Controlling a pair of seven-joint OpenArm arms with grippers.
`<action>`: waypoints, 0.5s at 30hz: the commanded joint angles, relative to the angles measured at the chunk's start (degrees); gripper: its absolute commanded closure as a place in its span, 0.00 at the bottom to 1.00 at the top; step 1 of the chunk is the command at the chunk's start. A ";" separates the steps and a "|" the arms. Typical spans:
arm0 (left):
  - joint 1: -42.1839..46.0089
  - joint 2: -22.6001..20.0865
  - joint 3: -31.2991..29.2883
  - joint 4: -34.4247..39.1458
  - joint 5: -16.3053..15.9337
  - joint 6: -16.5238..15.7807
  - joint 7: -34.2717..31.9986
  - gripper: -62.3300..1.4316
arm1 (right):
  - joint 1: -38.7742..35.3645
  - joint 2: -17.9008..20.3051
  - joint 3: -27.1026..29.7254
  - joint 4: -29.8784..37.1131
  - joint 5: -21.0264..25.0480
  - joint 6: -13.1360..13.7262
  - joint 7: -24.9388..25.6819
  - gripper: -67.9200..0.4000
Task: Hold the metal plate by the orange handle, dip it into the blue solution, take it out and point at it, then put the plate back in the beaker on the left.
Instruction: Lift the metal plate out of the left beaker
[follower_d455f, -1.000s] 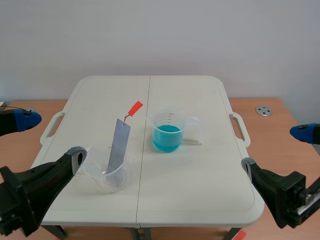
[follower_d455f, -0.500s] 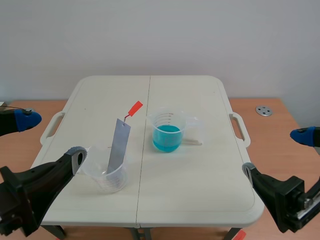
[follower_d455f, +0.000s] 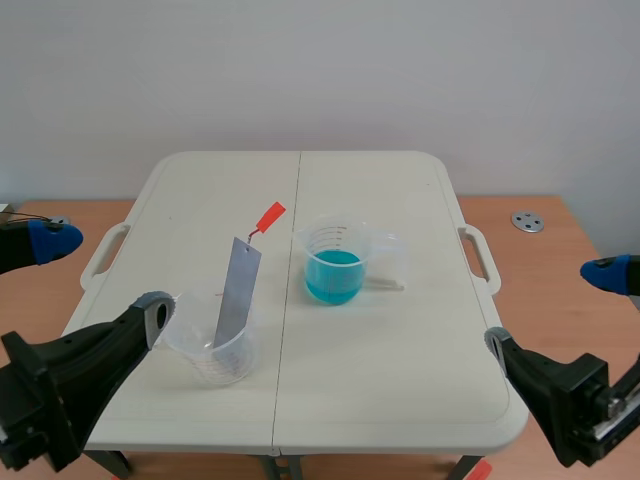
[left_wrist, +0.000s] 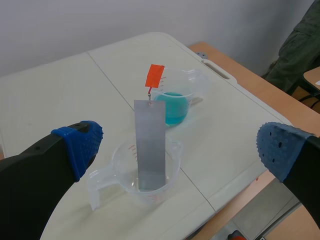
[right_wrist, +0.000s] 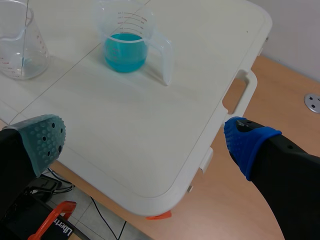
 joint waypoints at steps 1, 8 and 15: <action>0.26 0.28 0.07 0.44 -0.39 -0.02 -0.87 0.00 | 0.50 0.57 0.39 0.79 0.57 0.04 0.83 0.02; 0.26 0.28 0.07 0.44 -0.39 -0.02 -0.92 0.00 | 0.68 0.59 0.37 0.79 -0.48 0.92 1.16 0.02; 0.26 0.28 0.07 0.44 -0.39 -0.02 -0.85 0.00 | 0.87 0.57 0.31 0.79 -0.44 1.79 1.97 0.02</action>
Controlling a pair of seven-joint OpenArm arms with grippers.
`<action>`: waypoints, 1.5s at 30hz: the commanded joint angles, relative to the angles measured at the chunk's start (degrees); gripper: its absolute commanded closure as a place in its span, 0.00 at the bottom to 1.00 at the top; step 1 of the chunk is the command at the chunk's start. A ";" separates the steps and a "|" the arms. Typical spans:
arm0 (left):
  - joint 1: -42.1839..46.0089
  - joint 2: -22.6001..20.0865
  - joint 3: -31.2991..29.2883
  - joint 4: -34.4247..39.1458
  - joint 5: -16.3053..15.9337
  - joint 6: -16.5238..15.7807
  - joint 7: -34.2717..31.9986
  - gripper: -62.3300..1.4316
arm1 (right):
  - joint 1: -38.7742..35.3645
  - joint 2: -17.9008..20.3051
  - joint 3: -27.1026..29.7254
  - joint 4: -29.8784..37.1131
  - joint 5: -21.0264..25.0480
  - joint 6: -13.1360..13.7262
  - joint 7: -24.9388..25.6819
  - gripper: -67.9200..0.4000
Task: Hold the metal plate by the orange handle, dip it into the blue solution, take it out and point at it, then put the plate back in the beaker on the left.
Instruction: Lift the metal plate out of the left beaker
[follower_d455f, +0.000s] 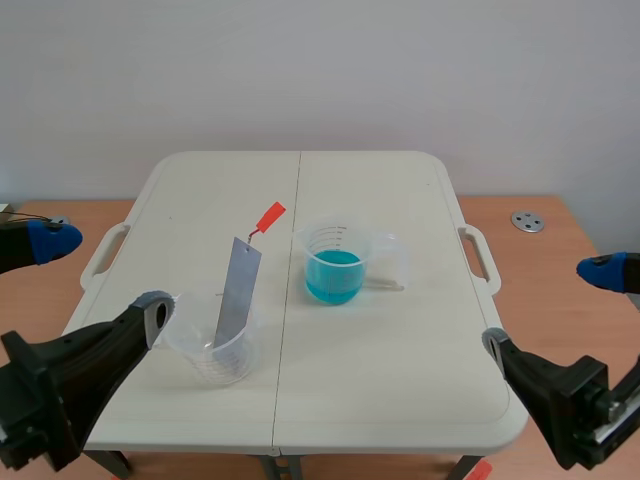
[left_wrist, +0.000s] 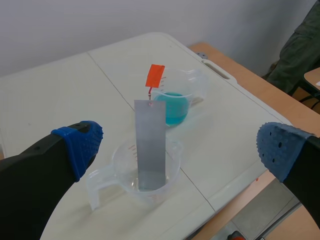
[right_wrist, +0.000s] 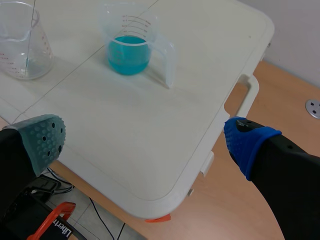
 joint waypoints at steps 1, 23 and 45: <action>0.26 0.28 0.07 0.44 -0.39 -0.02 -0.85 0.00 | 1.22 0.57 0.26 0.79 0.44 0.83 0.85 0.02; 0.31 0.26 0.04 0.44 -0.39 0.85 -0.76 0.93 | 13.94 -0.24 -11.34 -3.72 0.68 2.32 0.22 0.02; 19.71 0.09 0.04 0.22 8.70 5.35 18.18 0.93 | 31.58 -7.13 -24.06 -16.72 8.85 7.10 -0.31 0.02</action>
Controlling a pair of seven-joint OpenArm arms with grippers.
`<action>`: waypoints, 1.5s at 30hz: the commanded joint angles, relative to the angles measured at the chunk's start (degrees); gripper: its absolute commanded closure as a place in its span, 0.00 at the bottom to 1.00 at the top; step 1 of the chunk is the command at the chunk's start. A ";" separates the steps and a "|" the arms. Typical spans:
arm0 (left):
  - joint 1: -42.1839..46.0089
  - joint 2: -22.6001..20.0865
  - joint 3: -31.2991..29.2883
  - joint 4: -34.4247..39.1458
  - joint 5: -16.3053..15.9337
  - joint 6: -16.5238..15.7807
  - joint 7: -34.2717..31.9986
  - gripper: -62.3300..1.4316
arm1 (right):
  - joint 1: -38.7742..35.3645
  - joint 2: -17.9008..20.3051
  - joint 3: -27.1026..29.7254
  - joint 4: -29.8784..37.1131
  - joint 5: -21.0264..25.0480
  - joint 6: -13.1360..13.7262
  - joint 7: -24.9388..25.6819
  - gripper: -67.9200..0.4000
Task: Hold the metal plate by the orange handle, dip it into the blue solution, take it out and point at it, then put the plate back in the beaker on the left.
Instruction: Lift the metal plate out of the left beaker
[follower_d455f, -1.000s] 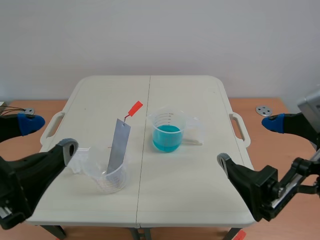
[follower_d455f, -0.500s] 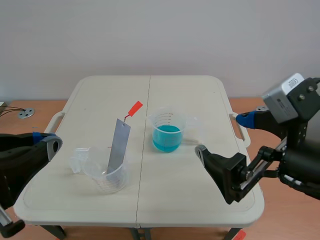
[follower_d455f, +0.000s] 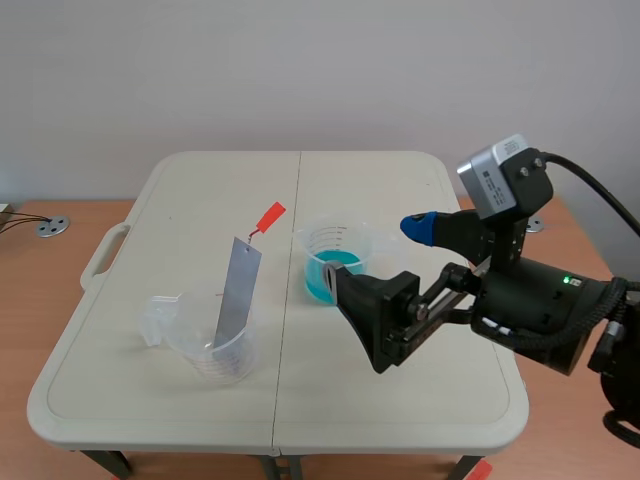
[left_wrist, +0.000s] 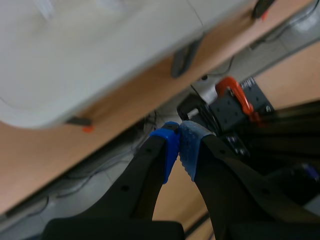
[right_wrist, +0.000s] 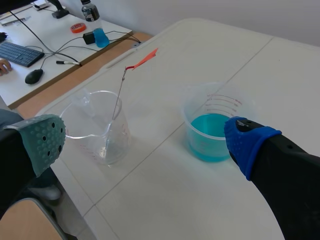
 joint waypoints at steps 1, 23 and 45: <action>1.36 0.11 0.04 0.42 -0.39 0.11 0.31 0.93 | 1.95 -0.46 -0.31 -0.04 0.59 0.07 0.42 0.02; 5.49 0.13 0.07 -7.65 -0.61 0.04 -0.92 0.93 | 17.66 -8.41 -8.87 -12.70 5.60 0.04 -6.47 0.02; -1.03 0.13 3.96 -23.32 -0.57 -0.31 -4.55 0.93 | 24.59 -17.25 -11.91 -24.37 13.29 -0.42 -12.11 0.02</action>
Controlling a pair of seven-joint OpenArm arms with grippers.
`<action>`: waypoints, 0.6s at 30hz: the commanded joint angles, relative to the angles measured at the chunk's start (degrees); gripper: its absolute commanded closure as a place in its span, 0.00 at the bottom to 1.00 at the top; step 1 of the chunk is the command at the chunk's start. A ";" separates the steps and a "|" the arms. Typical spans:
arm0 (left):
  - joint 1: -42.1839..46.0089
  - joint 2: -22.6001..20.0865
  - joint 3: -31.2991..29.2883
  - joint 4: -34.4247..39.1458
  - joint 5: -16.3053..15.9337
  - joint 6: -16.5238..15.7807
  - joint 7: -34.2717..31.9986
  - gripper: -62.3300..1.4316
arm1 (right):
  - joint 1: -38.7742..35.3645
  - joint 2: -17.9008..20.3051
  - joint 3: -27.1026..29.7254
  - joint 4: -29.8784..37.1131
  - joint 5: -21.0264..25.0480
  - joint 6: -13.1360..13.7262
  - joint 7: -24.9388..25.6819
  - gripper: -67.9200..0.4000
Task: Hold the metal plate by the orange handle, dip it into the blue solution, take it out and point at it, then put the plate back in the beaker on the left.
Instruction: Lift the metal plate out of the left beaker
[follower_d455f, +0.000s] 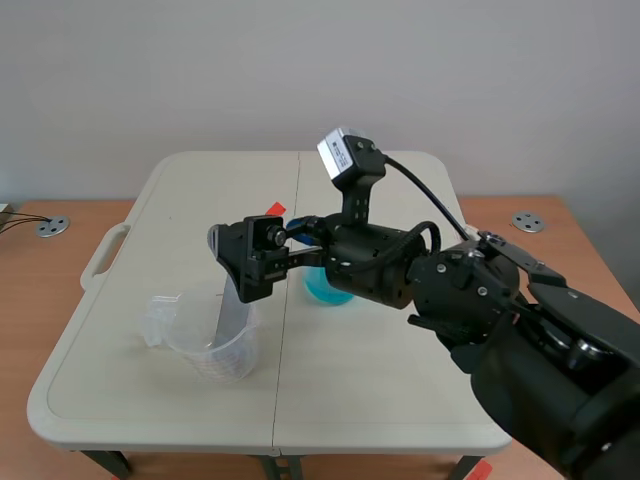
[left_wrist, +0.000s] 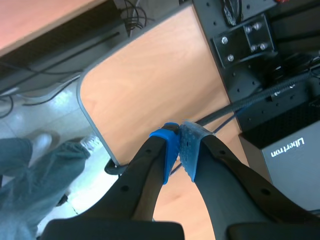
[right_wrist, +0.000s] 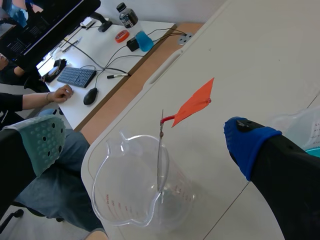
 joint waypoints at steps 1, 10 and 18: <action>0.76 0.11 0.09 0.98 -0.35 -0.04 -0.42 0.93 | 2.27 -1.07 -0.17 -0.13 0.66 0.24 0.92 0.02; 0.76 0.11 0.09 0.76 -0.35 -0.04 -0.37 0.93 | 4.20 -3.50 -0.20 -3.21 0.66 0.24 0.22 0.02; 0.76 0.11 0.09 0.76 -0.37 -0.11 -0.44 0.93 | 4.50 -4.83 -0.20 -4.61 0.63 0.22 -0.59 0.08</action>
